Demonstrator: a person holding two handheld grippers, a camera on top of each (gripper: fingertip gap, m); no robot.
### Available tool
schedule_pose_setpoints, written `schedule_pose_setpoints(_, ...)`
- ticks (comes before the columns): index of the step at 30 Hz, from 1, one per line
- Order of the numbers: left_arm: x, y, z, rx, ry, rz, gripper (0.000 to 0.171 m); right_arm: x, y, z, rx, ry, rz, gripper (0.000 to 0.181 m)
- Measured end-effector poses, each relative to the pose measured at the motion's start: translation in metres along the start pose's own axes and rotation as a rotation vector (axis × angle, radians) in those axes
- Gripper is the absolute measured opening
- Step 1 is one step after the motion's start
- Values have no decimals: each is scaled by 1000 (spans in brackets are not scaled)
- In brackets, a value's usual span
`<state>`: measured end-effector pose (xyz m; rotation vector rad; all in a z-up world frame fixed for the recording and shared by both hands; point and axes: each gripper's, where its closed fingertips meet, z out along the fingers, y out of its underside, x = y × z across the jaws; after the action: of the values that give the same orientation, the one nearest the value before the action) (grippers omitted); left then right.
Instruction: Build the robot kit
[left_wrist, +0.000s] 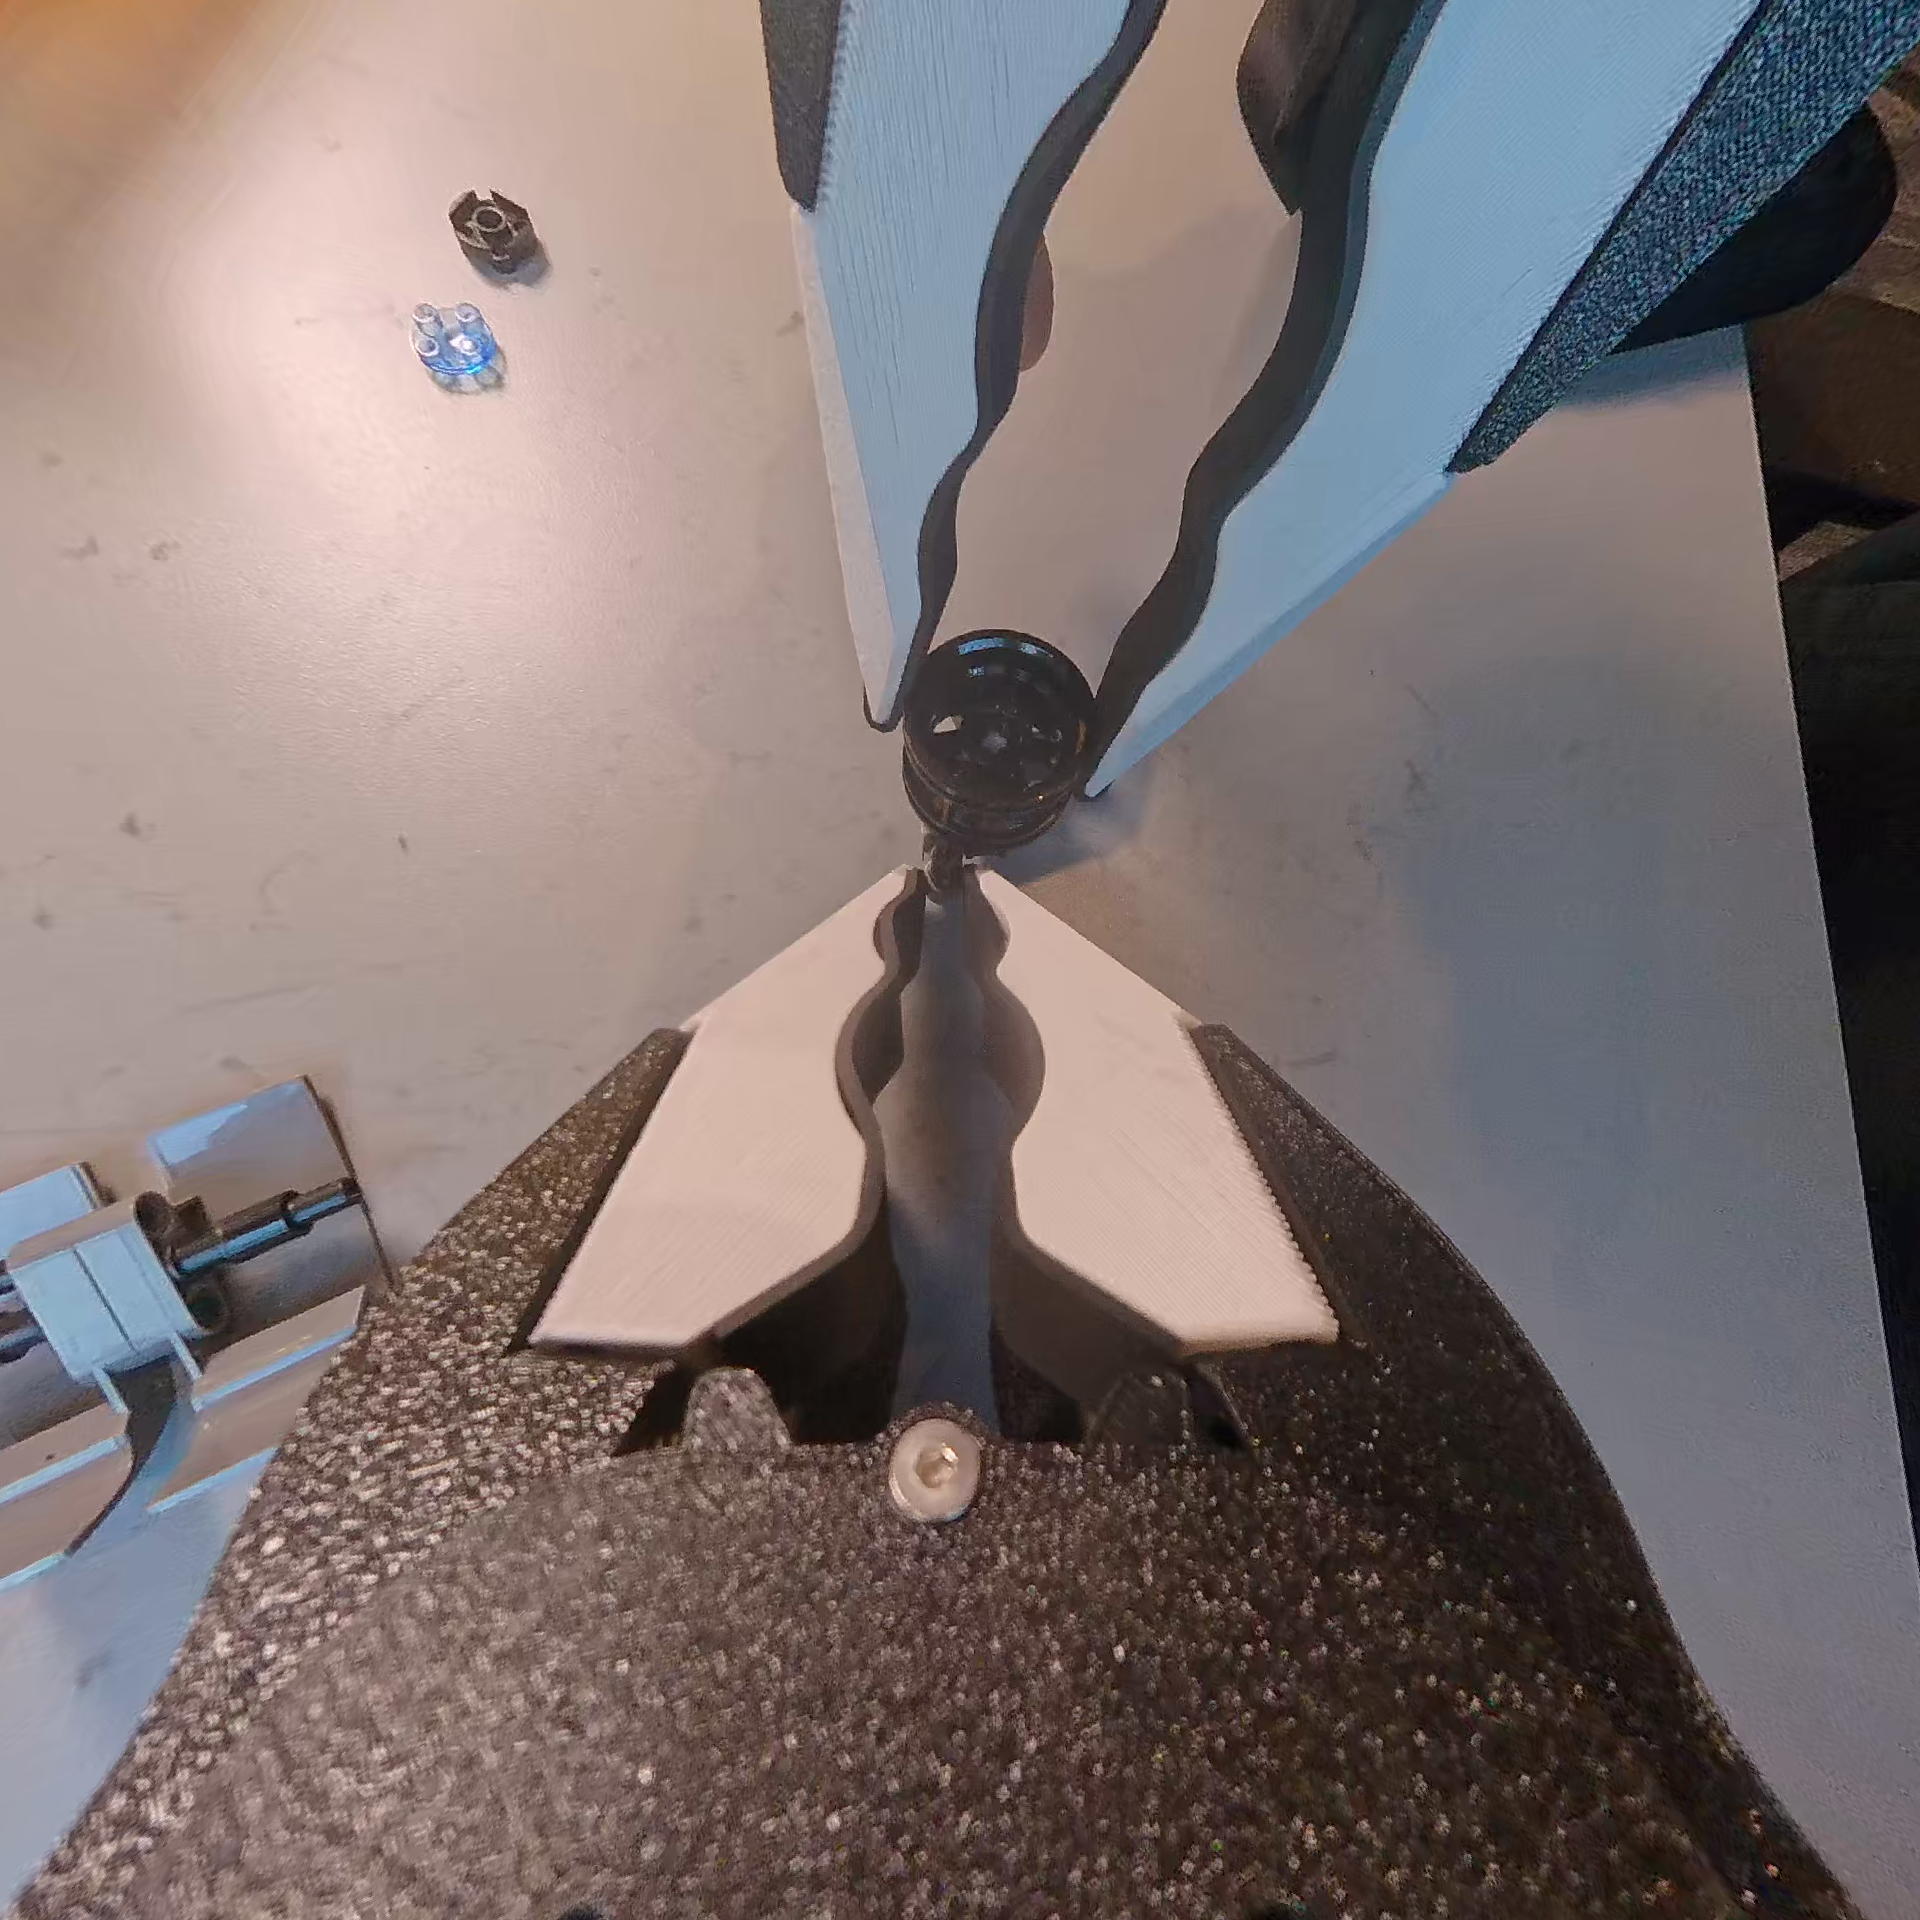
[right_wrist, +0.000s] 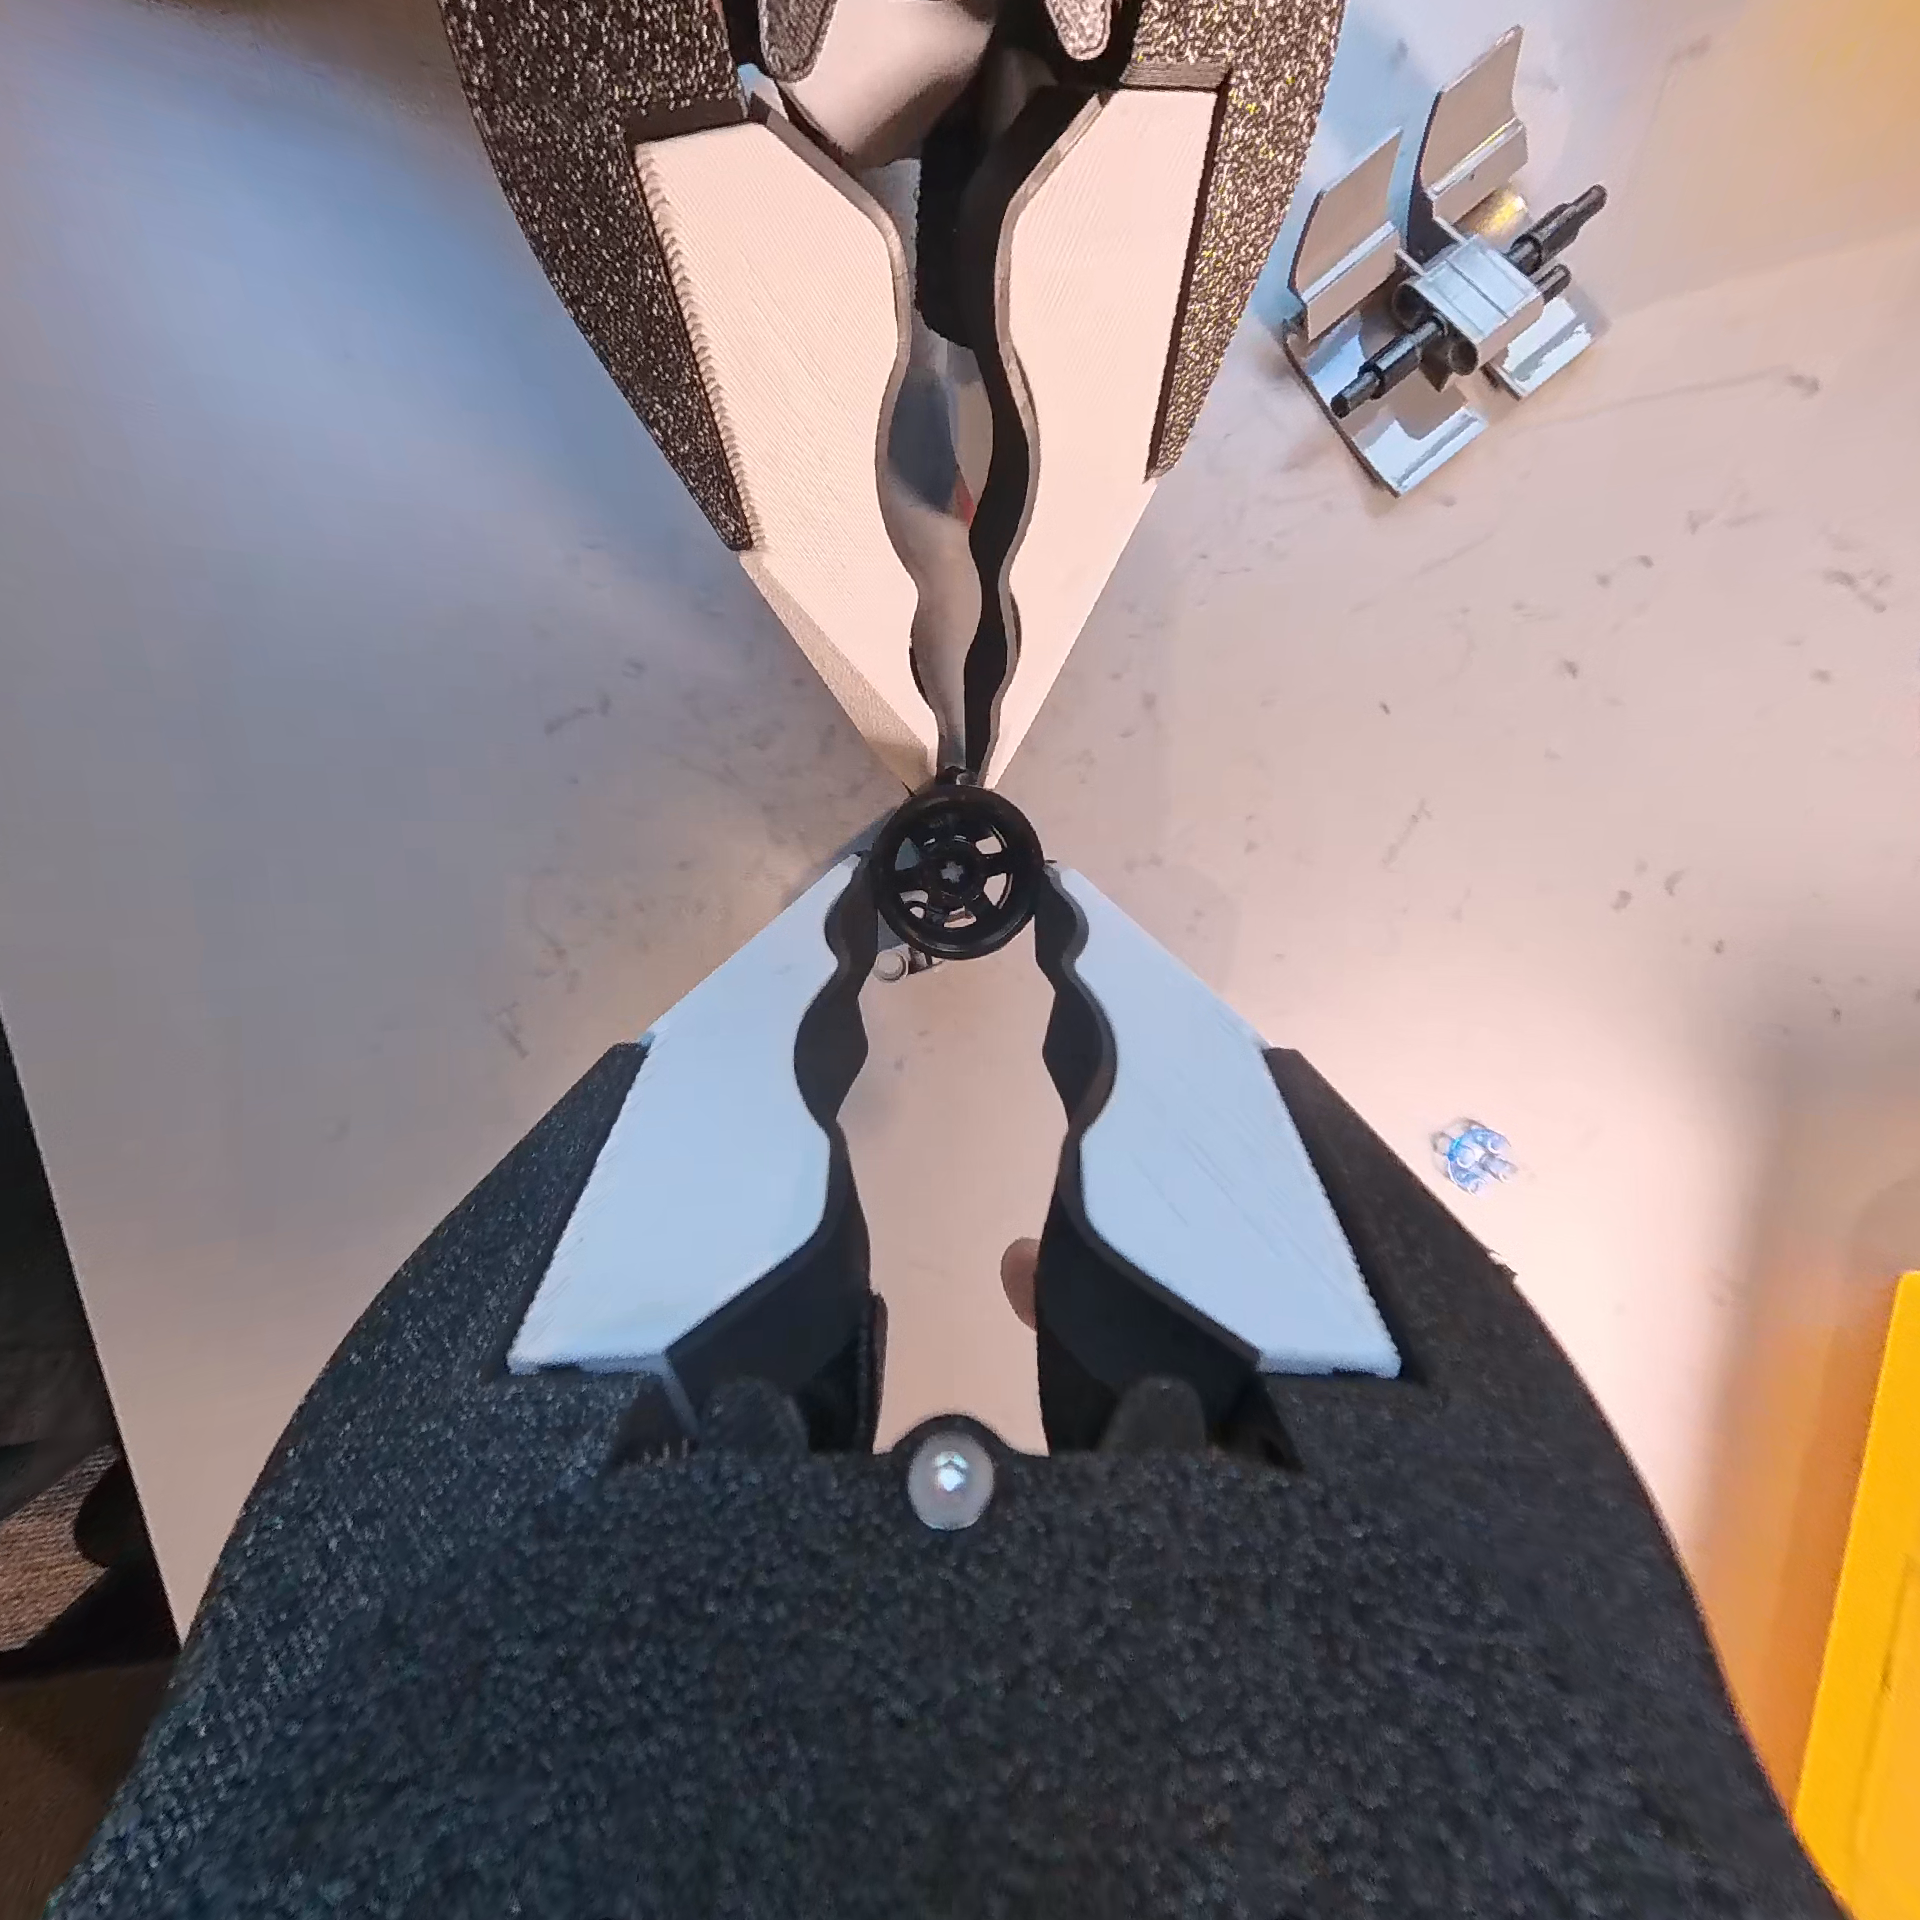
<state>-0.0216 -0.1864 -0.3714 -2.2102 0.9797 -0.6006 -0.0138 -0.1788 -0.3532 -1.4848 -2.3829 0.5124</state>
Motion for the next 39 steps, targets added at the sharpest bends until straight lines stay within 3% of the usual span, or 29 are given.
schedule_pose_setpoints(6,3,1,-2,18,26,-8,8,0,1,0,-3,3,2,31)
schedule_pose_setpoints(8,3,0,-8,26,12,34,21,0,1,0,-3,4,2,31)
schedule_pose_setpoints(13,9,-25,-16,154,-9,121,27,0,1,0,-18,1,-9,31)
schedule_pose_setpoints(27,7,-23,-6,81,-63,205,25,-1,5,4,-81,13,-94,31)
schedule_pose_setpoints(39,6,-23,-6,119,-15,144,26,0,5,5,-112,-26,-64,31)
